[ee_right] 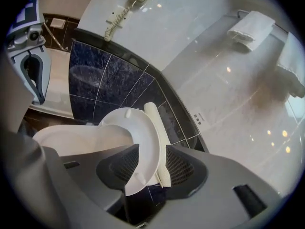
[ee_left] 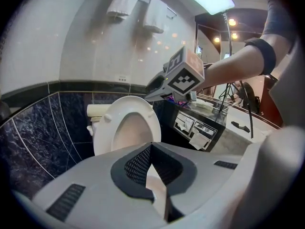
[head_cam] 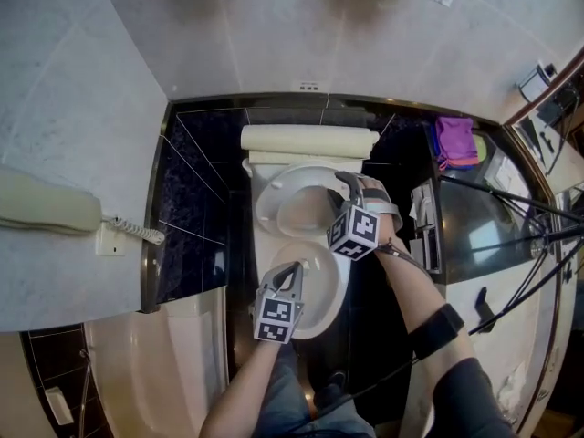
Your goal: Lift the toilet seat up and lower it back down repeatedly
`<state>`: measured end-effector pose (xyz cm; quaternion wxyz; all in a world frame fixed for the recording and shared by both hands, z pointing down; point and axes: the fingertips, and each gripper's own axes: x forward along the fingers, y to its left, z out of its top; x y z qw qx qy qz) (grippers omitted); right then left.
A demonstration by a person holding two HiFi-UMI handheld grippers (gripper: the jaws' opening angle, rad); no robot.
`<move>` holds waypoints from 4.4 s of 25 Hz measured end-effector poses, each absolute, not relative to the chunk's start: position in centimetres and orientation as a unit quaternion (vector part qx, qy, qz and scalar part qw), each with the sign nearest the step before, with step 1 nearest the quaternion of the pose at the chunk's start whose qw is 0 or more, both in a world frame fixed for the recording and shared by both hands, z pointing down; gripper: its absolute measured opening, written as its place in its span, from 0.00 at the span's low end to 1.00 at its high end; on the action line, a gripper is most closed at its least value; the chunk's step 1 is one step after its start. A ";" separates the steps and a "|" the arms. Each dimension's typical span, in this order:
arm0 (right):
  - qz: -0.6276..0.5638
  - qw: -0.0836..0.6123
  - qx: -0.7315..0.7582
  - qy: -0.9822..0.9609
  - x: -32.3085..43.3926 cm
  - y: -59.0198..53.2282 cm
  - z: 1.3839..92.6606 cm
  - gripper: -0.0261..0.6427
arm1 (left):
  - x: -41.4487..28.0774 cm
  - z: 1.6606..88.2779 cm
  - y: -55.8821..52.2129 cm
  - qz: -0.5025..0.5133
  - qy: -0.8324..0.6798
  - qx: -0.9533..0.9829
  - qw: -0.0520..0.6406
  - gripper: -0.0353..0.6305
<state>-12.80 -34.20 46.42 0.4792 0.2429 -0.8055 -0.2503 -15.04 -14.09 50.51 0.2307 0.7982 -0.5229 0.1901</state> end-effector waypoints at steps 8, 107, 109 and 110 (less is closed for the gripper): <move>-0.284 0.509 0.219 -0.782 -15.3 -38.3 49.5 0.28 | -15.7 53.2 -15.9 0.191 -0.514 0.802 0.239 0.04; 0.115 0.368 0.385 -0.839 6.5 1.4 78.9 0.06 | -8.4 92.0 16.9 0.318 -0.527 0.700 0.362 0.04; 0.115 0.367 0.384 -0.839 6.5 1.3 78.8 0.06 | -8.8 91.4 17.3 0.313 -0.532 0.701 0.356 0.04; 0.115 0.367 0.383 -0.840 6.5 1.3 78.7 0.06 | -9.0 91.1 17.2 0.312 -0.534 0.703 0.352 0.04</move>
